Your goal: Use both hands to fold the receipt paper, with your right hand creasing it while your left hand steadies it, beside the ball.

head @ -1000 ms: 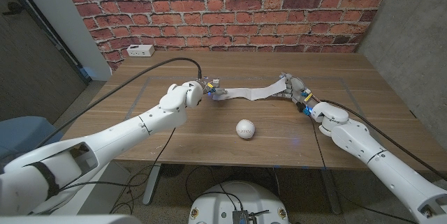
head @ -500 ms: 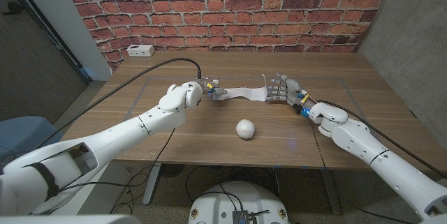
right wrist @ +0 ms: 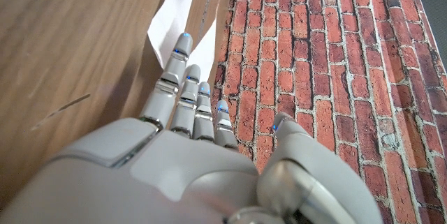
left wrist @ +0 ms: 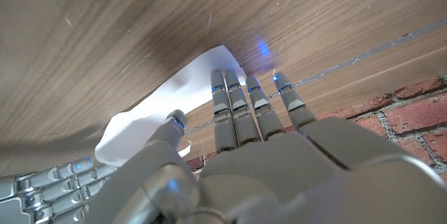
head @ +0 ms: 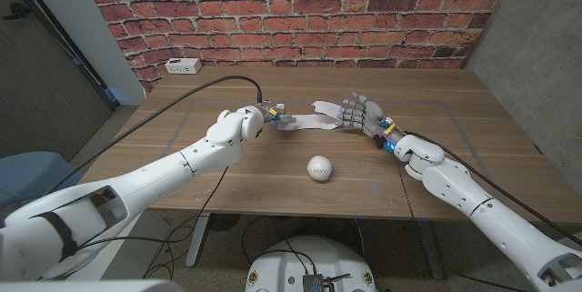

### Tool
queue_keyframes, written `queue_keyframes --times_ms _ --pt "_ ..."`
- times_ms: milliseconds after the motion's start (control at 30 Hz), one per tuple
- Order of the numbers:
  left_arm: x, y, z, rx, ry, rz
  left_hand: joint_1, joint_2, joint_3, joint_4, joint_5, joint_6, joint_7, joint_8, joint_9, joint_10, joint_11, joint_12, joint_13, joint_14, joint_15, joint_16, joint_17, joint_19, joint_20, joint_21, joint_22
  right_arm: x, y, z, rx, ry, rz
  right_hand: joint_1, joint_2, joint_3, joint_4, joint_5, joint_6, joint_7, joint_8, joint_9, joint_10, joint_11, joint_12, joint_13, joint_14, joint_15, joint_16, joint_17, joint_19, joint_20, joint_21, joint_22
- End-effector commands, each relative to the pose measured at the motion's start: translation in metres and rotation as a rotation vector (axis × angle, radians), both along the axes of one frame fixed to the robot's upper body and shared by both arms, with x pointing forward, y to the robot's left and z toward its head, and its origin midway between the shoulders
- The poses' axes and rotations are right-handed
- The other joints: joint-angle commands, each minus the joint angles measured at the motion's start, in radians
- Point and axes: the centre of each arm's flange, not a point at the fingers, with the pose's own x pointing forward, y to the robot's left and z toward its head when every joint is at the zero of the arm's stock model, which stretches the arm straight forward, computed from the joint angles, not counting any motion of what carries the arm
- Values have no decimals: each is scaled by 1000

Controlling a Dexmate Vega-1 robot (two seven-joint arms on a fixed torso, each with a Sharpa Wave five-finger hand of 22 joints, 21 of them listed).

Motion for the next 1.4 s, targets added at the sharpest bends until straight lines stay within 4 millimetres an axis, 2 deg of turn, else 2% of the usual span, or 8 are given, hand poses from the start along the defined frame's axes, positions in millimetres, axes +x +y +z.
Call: queue_keyframes --times_ms 33,333,600,700,767,833,1067,1400 --pt "2 1 0 -6 3 -1 -3 3 8 4 6 8 -3 4 5 9 -1 0 2 7 0 -2 2 7 2 -3 3 -6 -2 7 -9 -147 -175 36 32 30 -19 6 48 4 15 2 24 -7 13 1 11 -13 6 3 -26 0 -18 2" --pt "4 0 2 -4 5 -2 -4 2 11 5 6 10 0 5 5 9 0 -2 3 9 0 -2 2 8 3 -5 3 -10 0 11 -198 -217 -322 57 43 52 -35 1 106 2 25 2 72 -15 27 1 45 -7 20 6 -35 45 -30 4" --pt "6 0 2 -4 10 -3 -5 1 13 6 6 9 -2 4 5 8 0 -4 3 11 0 -2 2 10 3 -6 3 -1 10 14 -313 -181 -175 60 55 80 -34 -1 220 54 41 2 163 5 42 -2 111 5 36 8 43 16 -18 3" --pt "7 -1 3 -4 11 -5 -5 1 14 6 6 8 0 4 5 9 1 -5 3 11 1 -3 2 10 4 -7 3 -2 17 18 -415 -244 -151 124 80 150 -67 20 283 41 44 4 161 -21 29 -2 81 -15 27 17 -13 -1 -51 4" --pt "8 -1 3 -6 12 -6 -6 1 14 6 6 9 0 4 5 10 0 -5 3 11 0 -3 2 10 3 -7 3 -6 23 22 -478 -297 -164 155 77 179 -83 26 334 10 46 5 171 -53 26 -2 33 -20 19 31 -94 -11 -88 6" --pt "8 -1 3 -6 10 -8 -6 0 15 7 6 9 0 4 5 10 2 -5 3 12 0 -3 2 10 3 -8 3 -8 27 24 -509 -341 -176 168 77 191 -90 27 352 -2 43 5 177 -62 26 -1 0 -30 12 37 -120 -16 -99 6" --pt "9 -2 3 -7 11 -11 -7 -1 16 7 6 12 0 5 5 14 1 -5 3 18 -2 -1 2 12 4 -9 3 -11 40 30 -630 -450 -203 165 66 186 -88 21 375 -10 41 4 198 -66 31 0 -17 -51 12 45 -151 -30 -112 7" --pt "9 -3 4 -8 9 -16 -8 -3 19 7 6 19 -1 7 5 24 1 -3 3 23 -9 -1 1 18 5 -9 3 -2 55 30 -757 -510 -230 83 46 129 -25 -8 311 -21 -2 6 136 -80 3 2 -130 -61 -11 59 -258 -49 -139 6"
